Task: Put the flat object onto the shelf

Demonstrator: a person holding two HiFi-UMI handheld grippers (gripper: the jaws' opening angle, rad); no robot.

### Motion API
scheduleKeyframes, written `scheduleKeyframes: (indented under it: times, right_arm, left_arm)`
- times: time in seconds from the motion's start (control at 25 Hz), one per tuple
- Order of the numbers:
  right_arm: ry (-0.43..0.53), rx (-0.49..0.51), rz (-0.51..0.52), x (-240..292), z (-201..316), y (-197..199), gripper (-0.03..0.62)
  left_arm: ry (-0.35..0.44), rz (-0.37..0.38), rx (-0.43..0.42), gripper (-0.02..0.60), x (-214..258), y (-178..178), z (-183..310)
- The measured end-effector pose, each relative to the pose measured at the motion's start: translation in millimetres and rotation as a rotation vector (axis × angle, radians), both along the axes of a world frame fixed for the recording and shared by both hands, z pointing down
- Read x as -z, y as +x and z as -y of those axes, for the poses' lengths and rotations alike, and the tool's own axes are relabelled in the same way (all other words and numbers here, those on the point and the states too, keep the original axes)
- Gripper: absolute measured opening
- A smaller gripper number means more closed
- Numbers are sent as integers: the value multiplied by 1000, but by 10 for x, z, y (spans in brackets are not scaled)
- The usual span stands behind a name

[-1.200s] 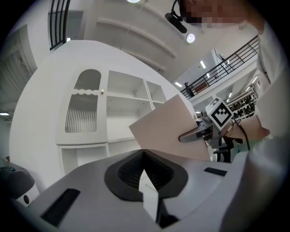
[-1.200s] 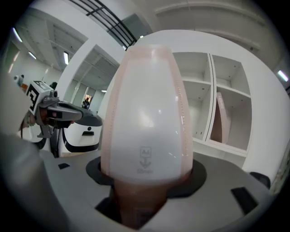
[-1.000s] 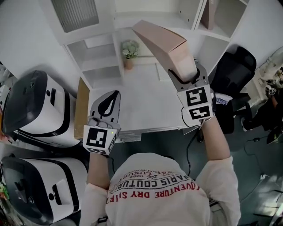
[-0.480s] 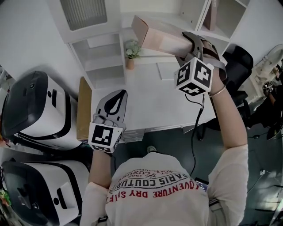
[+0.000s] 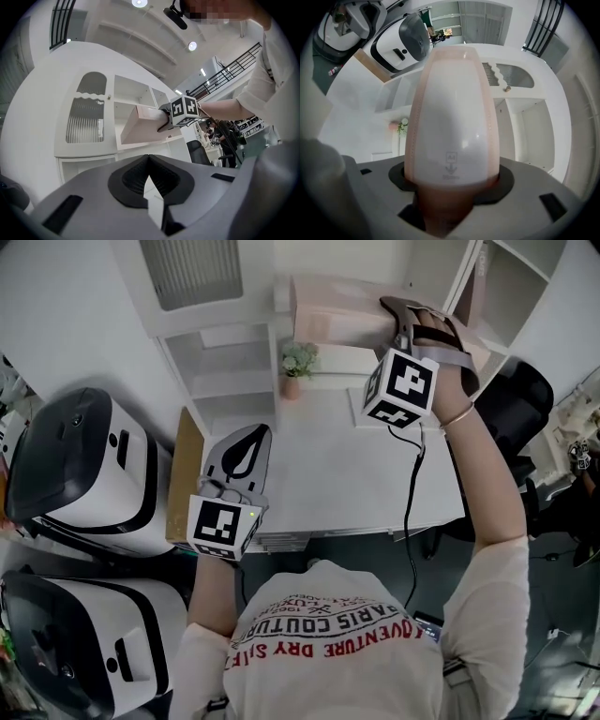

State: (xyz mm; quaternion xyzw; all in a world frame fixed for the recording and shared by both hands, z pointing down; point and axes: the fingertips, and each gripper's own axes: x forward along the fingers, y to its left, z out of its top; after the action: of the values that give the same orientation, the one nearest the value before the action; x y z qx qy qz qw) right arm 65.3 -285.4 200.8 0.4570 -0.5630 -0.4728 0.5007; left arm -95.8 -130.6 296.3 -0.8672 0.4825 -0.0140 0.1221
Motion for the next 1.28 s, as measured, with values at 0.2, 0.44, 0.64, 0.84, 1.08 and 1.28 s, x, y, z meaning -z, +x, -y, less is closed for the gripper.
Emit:
scheduleKeyframes:
  times: [0.2, 0.44, 0.64, 0.84, 1.08, 1.28]
  right_arm:
    - [-46, 12, -41, -180, 227, -98, 305]
    - [-82, 8, -49, -317, 516, -151, 327]
    - [-111, 6, -41, -417, 734, -205, 337]
    - [-164, 22, -21, -532, 941, -272, 361]
    - [-252, 39, 2, -687, 1147, -353, 397]
    - [-272, 47, 16, -716, 1340, -395, 407]
  left_arm:
    - [-1, 0, 23, 11, -26, -8, 145]
    - [-20, 3, 40, 11, -134, 10, 355]
    - [-28, 5, 51, 11, -152, 13, 504]
    - [-26, 4, 55, 11, -160, 3, 641]
    - [-43, -4, 82, 11, -193, -80, 806]
    - [-52, 2, 101, 11, -241, -128, 912]
